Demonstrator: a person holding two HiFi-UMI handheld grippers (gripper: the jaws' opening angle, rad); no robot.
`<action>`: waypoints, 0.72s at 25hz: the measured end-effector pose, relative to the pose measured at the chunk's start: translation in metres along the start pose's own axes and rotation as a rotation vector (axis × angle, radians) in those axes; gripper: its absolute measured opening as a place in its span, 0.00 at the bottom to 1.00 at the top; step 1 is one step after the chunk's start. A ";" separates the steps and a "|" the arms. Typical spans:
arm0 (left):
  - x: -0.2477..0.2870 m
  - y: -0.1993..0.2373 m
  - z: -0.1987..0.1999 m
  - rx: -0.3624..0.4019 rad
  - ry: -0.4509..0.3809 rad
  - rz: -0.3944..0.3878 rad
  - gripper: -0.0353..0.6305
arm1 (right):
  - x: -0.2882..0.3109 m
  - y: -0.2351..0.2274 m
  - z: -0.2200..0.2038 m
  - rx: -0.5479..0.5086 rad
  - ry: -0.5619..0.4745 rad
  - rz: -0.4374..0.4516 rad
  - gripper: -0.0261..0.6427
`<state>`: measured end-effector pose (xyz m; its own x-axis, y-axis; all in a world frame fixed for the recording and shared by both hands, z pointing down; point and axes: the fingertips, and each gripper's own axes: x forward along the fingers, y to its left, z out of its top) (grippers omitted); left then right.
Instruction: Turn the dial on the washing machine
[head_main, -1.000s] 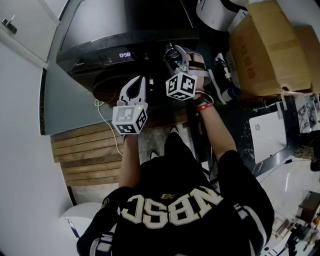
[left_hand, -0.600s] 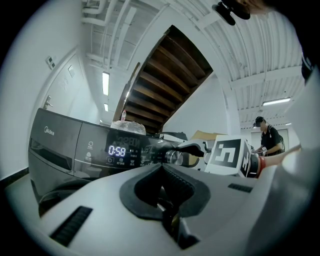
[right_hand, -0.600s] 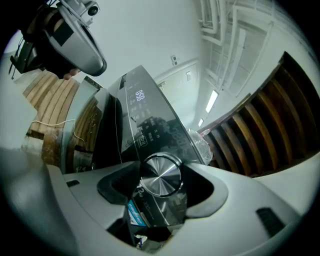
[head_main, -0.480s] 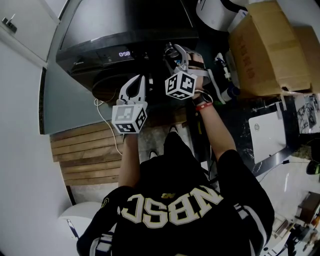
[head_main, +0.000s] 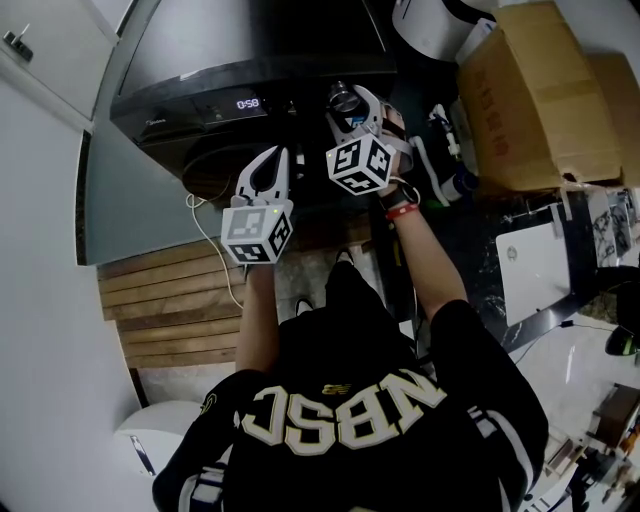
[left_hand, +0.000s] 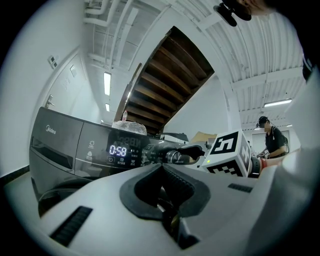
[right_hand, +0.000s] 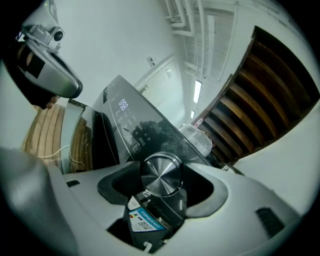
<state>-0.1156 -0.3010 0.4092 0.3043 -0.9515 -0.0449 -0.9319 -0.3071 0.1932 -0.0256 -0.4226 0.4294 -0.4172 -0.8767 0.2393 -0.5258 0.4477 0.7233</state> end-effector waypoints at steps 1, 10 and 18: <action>0.000 0.001 0.000 -0.002 -0.001 0.002 0.07 | 0.000 -0.001 0.000 0.025 -0.003 0.001 0.46; -0.003 0.002 0.004 -0.005 -0.011 0.011 0.07 | -0.001 -0.005 0.000 0.219 -0.021 0.002 0.46; -0.003 -0.001 0.003 -0.006 -0.010 0.005 0.07 | 0.000 -0.004 -0.001 0.190 -0.012 -0.003 0.46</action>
<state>-0.1161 -0.2982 0.4060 0.2977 -0.9531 -0.0542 -0.9321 -0.3025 0.1992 -0.0229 -0.4242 0.4272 -0.4239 -0.8763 0.2289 -0.6573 0.4715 0.5880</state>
